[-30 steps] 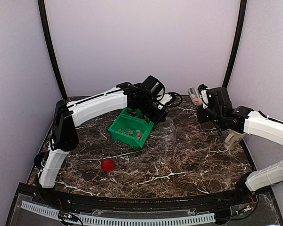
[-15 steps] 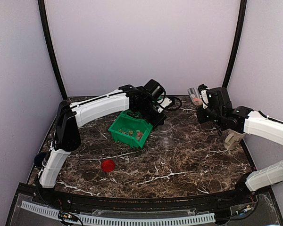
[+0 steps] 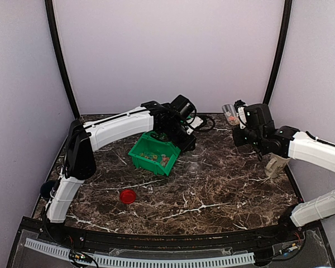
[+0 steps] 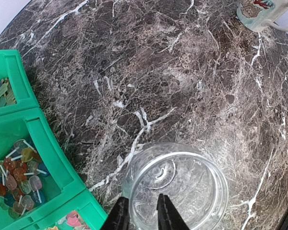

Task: Pack the candies
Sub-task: Move the packing bottle to the center of the board, then place the fake candies in the packing bottle.

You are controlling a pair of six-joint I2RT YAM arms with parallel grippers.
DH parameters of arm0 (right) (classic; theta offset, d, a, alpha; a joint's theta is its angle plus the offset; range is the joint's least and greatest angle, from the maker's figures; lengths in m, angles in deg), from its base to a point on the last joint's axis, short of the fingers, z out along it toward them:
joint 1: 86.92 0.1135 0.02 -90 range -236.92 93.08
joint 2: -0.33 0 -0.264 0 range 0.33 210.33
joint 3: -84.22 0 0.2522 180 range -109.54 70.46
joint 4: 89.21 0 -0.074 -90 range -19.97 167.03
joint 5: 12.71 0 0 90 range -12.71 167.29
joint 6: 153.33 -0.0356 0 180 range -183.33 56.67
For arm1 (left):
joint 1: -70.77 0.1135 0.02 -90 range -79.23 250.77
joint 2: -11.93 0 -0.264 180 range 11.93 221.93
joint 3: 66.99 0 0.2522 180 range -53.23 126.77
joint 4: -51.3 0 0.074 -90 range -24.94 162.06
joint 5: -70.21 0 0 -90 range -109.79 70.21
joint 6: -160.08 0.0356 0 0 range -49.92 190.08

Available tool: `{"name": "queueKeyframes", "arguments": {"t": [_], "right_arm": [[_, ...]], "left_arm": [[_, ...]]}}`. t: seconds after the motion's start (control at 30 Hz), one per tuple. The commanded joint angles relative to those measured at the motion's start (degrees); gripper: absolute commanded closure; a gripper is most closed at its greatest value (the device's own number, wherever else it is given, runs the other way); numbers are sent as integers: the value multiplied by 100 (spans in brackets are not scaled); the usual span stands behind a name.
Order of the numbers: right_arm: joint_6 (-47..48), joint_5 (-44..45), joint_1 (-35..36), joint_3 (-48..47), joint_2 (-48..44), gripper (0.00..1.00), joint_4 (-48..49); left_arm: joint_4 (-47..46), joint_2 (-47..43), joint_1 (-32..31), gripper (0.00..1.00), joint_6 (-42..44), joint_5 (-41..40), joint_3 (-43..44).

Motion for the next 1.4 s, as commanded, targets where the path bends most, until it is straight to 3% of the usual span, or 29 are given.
{"name": "queueKeyframes", "arguments": {"t": [0.0, 0.2, 0.57, 0.87, 1.37], "right_arm": [[-43, -31, -43, -75, -67, 100, 198], [-11, -193, -39, -158, -31, 100, 58], [189, -859, -46, -366, -29, 100, -528], [487, -1670, 8, -607, 13, 100, -1098], [791, -2105, 602, -1100, 261, 100, -2043]], "left_arm": [[-85, 20, -26, 73, -54, -72, 157], [-127, -4, -3, 54, -95, -219, 410], [-367, -469, 293, 30, -242, -372, 282], [-1523, -1537, 831, 15, -776, -512, -1552], [-3124, -3034, 1832, 13, -1416, -415, -4537]]}}
